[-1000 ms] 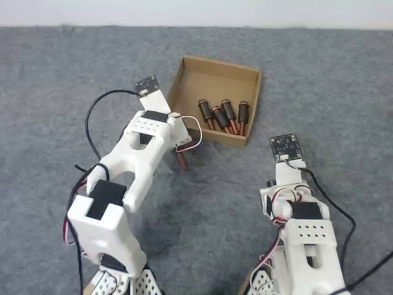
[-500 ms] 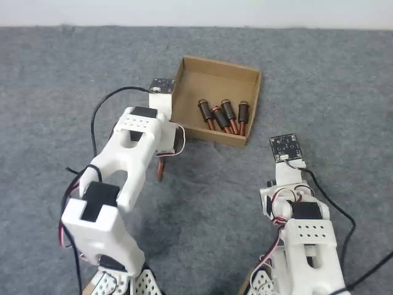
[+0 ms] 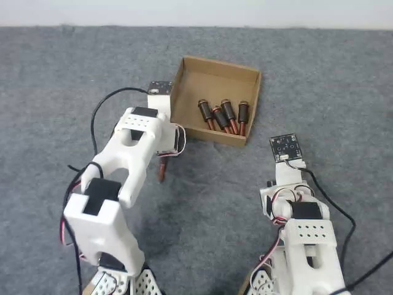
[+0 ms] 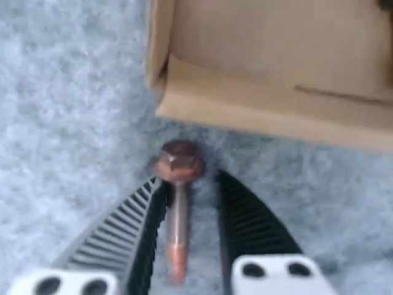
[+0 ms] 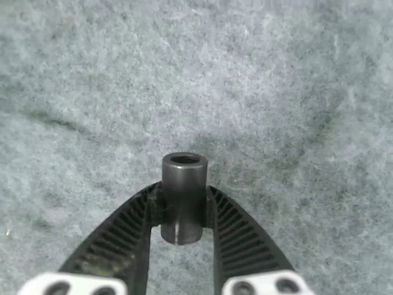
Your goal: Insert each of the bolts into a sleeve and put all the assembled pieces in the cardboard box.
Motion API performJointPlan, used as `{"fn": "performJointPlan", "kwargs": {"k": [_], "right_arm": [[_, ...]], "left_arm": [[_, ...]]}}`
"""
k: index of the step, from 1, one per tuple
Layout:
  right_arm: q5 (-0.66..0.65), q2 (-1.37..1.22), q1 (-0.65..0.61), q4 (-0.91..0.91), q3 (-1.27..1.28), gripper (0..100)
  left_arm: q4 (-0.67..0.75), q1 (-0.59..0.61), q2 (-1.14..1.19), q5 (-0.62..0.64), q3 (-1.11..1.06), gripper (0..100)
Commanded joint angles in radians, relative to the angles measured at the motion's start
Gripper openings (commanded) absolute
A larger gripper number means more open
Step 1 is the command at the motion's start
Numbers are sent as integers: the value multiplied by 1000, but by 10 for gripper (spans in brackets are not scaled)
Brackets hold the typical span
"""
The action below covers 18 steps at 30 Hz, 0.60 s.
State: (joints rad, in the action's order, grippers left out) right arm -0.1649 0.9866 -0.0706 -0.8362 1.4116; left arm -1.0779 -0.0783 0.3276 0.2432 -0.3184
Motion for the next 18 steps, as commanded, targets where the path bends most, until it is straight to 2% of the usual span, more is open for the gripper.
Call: {"fn": "performJointPlan", "kwargs": {"k": [1, 14, 18], "right_arm": [[-12, 33, 5, 15, 5, 6], [-12, 41, 5, 21, -2, 6], [-5, 38, 7, 168, 5, 6]], "left_arm": [[-38, 3, 41, 52, 99, 31], [-43, 54, 8, -12, 93, 9], [17, 110, -74, -11, 12, 9]]}}
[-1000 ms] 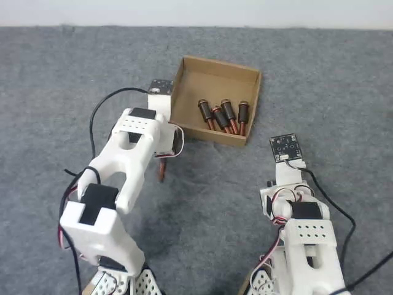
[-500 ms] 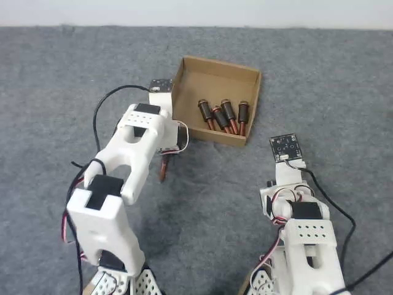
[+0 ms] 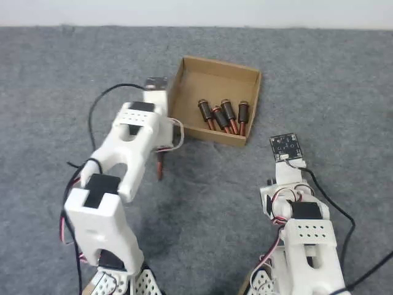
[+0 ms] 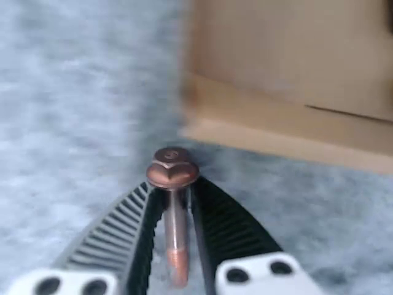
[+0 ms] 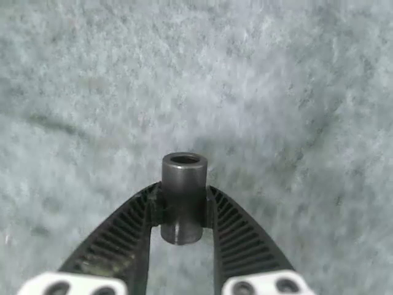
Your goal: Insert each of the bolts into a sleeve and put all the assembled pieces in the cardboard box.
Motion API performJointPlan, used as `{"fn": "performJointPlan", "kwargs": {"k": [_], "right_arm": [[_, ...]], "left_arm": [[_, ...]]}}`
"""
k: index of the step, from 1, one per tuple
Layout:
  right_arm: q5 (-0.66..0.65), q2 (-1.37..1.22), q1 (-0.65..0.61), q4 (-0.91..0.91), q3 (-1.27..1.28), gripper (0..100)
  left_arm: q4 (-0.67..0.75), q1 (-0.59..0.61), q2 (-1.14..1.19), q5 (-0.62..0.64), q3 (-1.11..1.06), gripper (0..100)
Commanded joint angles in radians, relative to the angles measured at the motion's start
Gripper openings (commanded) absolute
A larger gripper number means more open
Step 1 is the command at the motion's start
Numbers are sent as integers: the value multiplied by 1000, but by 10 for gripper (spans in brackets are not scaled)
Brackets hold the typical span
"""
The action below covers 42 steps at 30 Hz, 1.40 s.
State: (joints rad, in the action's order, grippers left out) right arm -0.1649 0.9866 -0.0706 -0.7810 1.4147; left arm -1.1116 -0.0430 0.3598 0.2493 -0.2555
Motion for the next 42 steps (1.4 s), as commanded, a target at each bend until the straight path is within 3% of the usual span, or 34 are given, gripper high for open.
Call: {"fn": "performJointPlan", "kwargs": {"k": [1, 13, 21, 35, 42], "right_arm": [[-5, 33, 13, 163, 2, 6], [-5, 31, 7, 588, 0, 6], [-12, 31, -73, 704, 2, 6], [-14, 28, -298, 802, -6, 6], [-9, -196, -302, 1153, -6, 6]], "left_arm": [[78, 81, -129, -15, -81, 9], [245, 137, -434, -18, -397, 11], [245, 239, -460, -18, -435, 11], [247, 242, -462, -20, -446, 11], [282, 244, -470, -20, -461, 11]]}}
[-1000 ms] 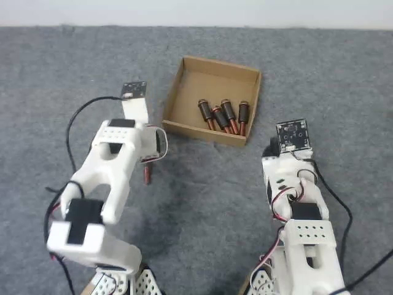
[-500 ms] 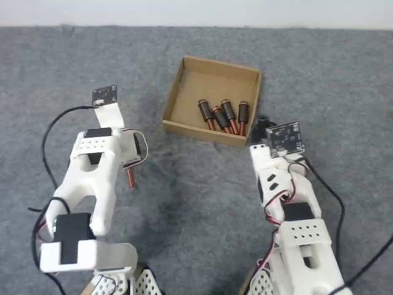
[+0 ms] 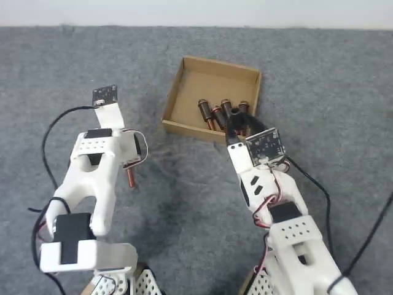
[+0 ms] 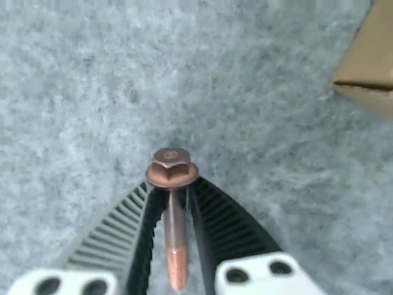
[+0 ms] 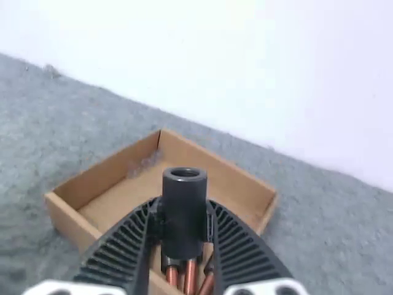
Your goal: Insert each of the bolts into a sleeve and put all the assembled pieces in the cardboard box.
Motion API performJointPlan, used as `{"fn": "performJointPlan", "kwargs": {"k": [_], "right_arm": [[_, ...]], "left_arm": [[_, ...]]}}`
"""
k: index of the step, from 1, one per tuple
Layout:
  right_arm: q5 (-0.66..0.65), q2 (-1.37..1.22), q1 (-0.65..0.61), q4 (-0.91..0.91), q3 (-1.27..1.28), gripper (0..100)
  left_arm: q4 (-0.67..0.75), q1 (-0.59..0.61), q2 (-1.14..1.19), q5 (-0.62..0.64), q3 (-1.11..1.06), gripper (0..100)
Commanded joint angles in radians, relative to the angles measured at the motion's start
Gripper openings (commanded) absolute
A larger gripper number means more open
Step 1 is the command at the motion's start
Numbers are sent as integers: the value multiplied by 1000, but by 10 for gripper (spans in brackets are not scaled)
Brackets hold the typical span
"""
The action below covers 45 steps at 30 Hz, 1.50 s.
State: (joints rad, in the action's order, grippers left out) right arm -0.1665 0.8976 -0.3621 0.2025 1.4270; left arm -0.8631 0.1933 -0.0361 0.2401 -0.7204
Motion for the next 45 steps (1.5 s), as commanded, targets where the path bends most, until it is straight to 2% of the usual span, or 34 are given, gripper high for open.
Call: {"fn": "performJointPlan", "kwargs": {"k": [1, 7, 10, 15, 21, 33, 39, 45], "right_arm": [[-5, -159, -12, 239, -18, 6], [-2, -478, -68, 621, -54, 6], [3, -656, -93, 739, -129, 6], [104, -937, -110, 928, -285, 6], [101, -1150, -160, 1118, -305, 6], [101, -1218, -203, 1466, -5, 6], [103, -1218, -203, 1552, 155, 6], [103, -1222, -243, 1550, 190, 6]], "left_arm": [[34, 6, -74, -11, 4, 11], [35, 5, -72, -11, 5, 11], [58, 6, -69, -11, 4, 11], [60, 8, -72, -11, 4, 11], [61, 5, -74, -11, 5, 11], [63, 3, -71, -11, 10, 11], [169, 2, -71, -5, -30, 12], [178, -32, -94, -3, -1, 12]]}}
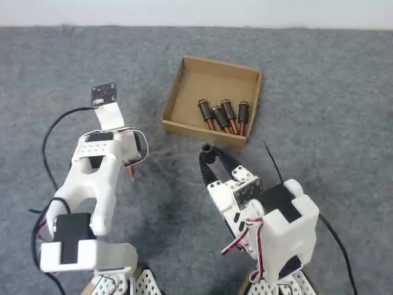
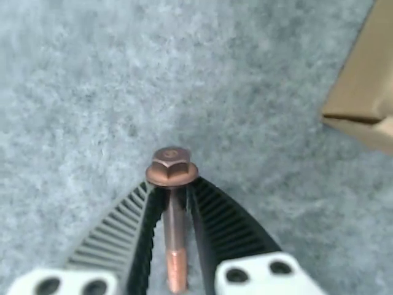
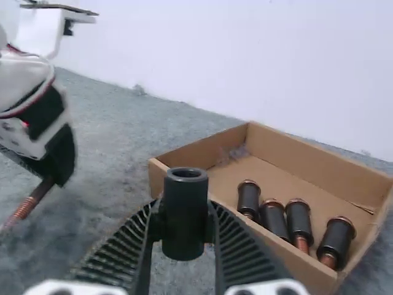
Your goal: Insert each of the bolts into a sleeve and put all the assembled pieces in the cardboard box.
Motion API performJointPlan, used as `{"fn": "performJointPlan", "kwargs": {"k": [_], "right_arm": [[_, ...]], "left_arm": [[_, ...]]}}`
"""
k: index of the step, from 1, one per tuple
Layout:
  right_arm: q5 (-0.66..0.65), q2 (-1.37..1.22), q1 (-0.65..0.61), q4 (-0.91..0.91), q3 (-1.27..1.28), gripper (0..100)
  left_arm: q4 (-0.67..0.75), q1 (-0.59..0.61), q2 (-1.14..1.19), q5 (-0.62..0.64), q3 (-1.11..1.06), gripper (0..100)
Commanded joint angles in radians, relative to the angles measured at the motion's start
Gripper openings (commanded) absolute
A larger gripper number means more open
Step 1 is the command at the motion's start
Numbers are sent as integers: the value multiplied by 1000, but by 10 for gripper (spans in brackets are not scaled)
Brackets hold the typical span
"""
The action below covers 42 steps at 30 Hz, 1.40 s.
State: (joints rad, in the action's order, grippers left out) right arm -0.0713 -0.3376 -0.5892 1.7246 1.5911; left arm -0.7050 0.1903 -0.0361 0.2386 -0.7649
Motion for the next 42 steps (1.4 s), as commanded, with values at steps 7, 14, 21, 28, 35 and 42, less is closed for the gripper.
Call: {"fn": "performJointPlan", "kwargs": {"k": [7, 14, 21, 28, 35, 42], "right_arm": [[6, 8, -15, 27, 25, 6], [6, 8, -15, 27, 25, 6], [6, 10, -18, 27, 25, 6], [8, 18, -18, 27, 25, 6], [8, 16, -59, 27, 25, 6], [8, 18, -61, 30, 26, 6]], "left_arm": [[0, -103, -311, -2, 42, 12], [2, -199, -502, -2, 42, 12], [100, -293, -635, -2, 22, 12], [422, -373, -741, -2, -193, 12], [528, -502, -862, -2, -355, 12], [528, -575, -987, -2, -446, 12]]}}
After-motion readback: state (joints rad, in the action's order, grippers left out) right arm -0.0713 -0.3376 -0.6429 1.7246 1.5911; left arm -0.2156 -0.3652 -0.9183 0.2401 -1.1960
